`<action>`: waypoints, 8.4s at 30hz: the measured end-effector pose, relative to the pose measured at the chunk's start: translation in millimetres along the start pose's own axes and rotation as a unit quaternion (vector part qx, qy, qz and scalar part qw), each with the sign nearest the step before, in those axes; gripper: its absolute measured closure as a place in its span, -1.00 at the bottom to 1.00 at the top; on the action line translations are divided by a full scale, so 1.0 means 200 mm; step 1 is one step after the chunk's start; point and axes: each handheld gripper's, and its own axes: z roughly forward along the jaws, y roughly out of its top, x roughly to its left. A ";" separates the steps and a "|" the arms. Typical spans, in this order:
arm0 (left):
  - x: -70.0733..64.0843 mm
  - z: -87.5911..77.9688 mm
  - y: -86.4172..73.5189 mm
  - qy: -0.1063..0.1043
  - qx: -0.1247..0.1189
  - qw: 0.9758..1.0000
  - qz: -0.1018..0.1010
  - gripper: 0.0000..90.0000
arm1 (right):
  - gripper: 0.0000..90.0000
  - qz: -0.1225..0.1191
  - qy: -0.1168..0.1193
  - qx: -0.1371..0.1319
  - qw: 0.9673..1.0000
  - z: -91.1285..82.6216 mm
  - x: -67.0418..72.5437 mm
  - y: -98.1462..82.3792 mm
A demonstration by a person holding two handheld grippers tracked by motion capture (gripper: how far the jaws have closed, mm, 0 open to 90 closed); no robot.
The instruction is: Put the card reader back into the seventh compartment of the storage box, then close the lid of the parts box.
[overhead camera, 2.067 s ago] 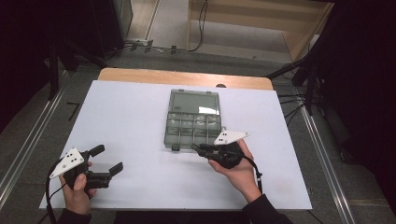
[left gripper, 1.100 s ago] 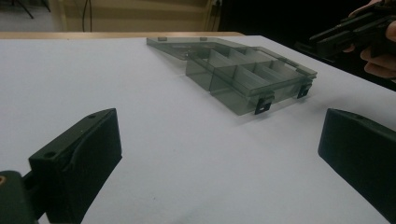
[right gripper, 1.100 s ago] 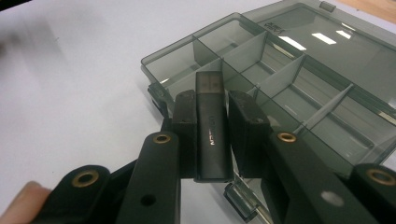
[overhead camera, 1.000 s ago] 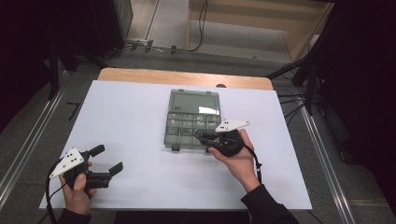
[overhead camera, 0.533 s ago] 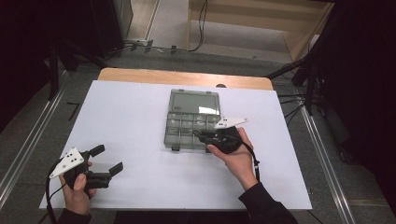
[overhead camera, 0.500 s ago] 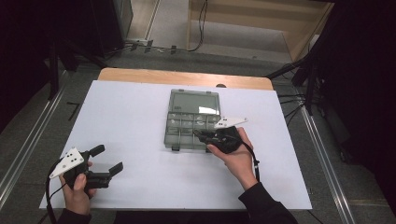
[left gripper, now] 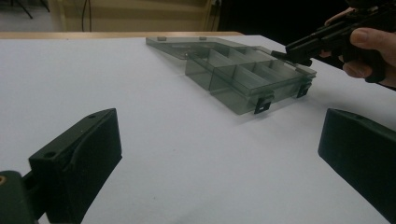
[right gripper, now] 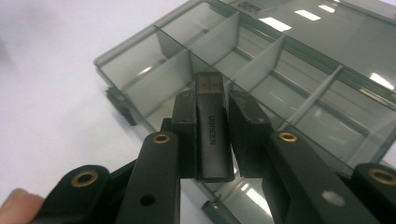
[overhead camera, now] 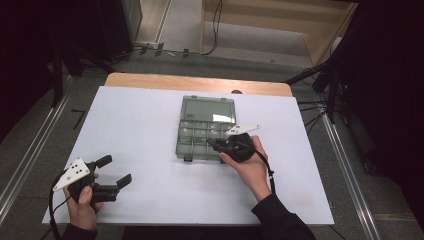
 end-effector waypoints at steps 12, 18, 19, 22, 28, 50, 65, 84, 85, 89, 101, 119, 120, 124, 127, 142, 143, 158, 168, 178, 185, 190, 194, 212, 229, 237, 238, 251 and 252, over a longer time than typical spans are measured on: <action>0.00 0.00 0.00 -0.001 0.001 1.000 0.001 -1.00 | 0.11 0.012 -0.010 -0.008 1.000 0.03 -0.02 0.00; -0.01 0.01 0.00 -0.003 0.001 1.000 0.002 -1.00 | -0.36 0.034 -0.003 -0.017 0.999 0.00 -0.05 0.00; -0.01 0.01 0.00 -0.003 0.001 1.000 0.003 -1.00 | -0.36 0.037 -0.004 -0.018 0.999 0.00 -0.05 -0.01; -0.01 0.02 0.00 -0.003 0.000 1.000 0.002 -1.00 | -0.41 0.043 -0.003 -0.022 0.999 -0.02 -0.06 -0.01; -0.03 0.04 0.01 -0.010 0.004 1.000 0.003 -1.00 | -0.58 0.049 0.007 -0.032 0.998 -0.03 -0.07 -0.01; -0.12 0.19 0.12 -0.033 0.028 0.998 0.034 -1.00 | -1.00 0.053 0.016 -0.077 0.996 -0.15 -0.13 -0.05; -0.14 0.35 0.24 -0.052 0.037 0.997 0.045 -1.00 | -1.00 0.060 0.016 -0.092 0.994 -0.20 -0.19 -0.07; -0.11 0.51 0.34 -0.056 0.035 0.997 0.041 -1.00 | -1.00 0.071 0.021 -0.095 0.993 -0.19 -0.23 -0.06; -0.10 0.52 0.34 -0.058 0.035 0.997 0.038 -1.00 | -1.00 0.073 0.021 -0.097 0.992 -0.19 -0.24 -0.06; -0.08 0.56 0.38 -0.059 0.038 0.997 0.039 -1.00 | -1.00 0.080 0.016 -0.101 0.991 -0.18 -0.26 -0.05; -0.05 0.72 0.42 -0.065 0.050 0.996 0.037 -1.00 | -1.00 0.104 0.017 -0.110 0.988 -0.16 -0.33 0.00; 0.07 0.95 0.49 -0.062 0.064 0.996 0.011 -1.00 | -1.00 0.115 0.023 -0.098 0.988 -0.09 -0.42 0.11; 0.08 0.96 0.49 -0.060 0.066 0.996 0.011 -1.00 | -1.00 0.116 0.023 -0.097 0.988 -0.08 -0.43 0.11; 0.10 1.00 0.50 -0.058 0.072 0.996 0.010 -0.99 | -1.00 0.126 0.027 -0.095 0.987 -0.05 -0.46 0.12; 0.12 1.03 0.51 -0.057 0.071 0.996 0.003 -0.91 | -1.00 0.132 0.029 -0.093 0.986 -0.03 -0.49 0.13; 0.22 1.20 0.55 -0.039 0.096 0.993 -0.053 -0.81 | -1.00 0.167 0.042 -0.073 0.982 0.08 -0.62 0.18; 0.23 1.21 0.55 -0.039 0.096 0.993 -0.059 -0.81 | -1.00 0.171 0.046 -0.071 0.982 0.09 -0.63 0.18; 0.26 1.35 0.49 -0.038 0.143 0.981 -0.123 -0.59 | -0.72 0.229 0.071 -0.037 0.970 0.21 -0.71 0.17; 0.24 1.40 0.43 -0.020 0.181 0.975 -0.131 -0.32 | -0.35 0.238 0.010 0.012 0.971 0.28 -0.70 0.13; 0.26 1.43 0.39 -0.013 0.204 0.965 -0.164 -0.18 | -0.13 0.272 0.021 0.014 0.962 0.32 -0.72 0.07; 0.27 1.43 0.39 -0.012 0.204 0.963 -0.175 0.07 | 0.08 0.269 0.016 0.008 0.963 0.31 -0.71 0.07; 0.27 1.41 0.41 -0.012 0.193 0.967 -0.167 0.26 | 0.30 0.269 0.023 -0.010 0.963 0.28 -0.73 0.05; 0.27 1.39 0.43 -0.016 0.183 0.970 -0.161 0.40 | 0.44 0.263 0.020 -0.023 0.964 0.25 -0.74 0.05; 0.29 1.29 0.46 -0.043 0.159 0.979 -0.122 0.82 | 0.74 0.209 0.004 -0.053 0.977 0.17 -0.70 0.07; 0.27 1.27 0.57 -0.022 0.101 0.989 -0.105 0.69 | 0.82 0.151 -0.021 -0.081 0.985 0.15 -0.66 0.03; 0.25 1.27 0.59 -0.011 0.094 0.993 -0.073 0.83 | 0.80 0.128 -0.040 -0.090 0.987 0.14 -0.63 0.03; 0.25 1.27 0.59 -0.009 0.092 0.994 -0.066 0.83 | 0.80 0.130 -0.040 -0.088 0.987 0.14 -0.63 0.03; 0.20 1.24 0.56 0.000 0.063 0.998 -0.031 0.85 | 0.64 0.161 -0.050 -0.110 0.979 0.04 -0.69 0.23; 0.20 1.24 0.56 0.001 0.062 0.998 -0.032 0.85 | 0.68 0.157 -0.051 -0.109 0.980 0.04 -0.69 0.24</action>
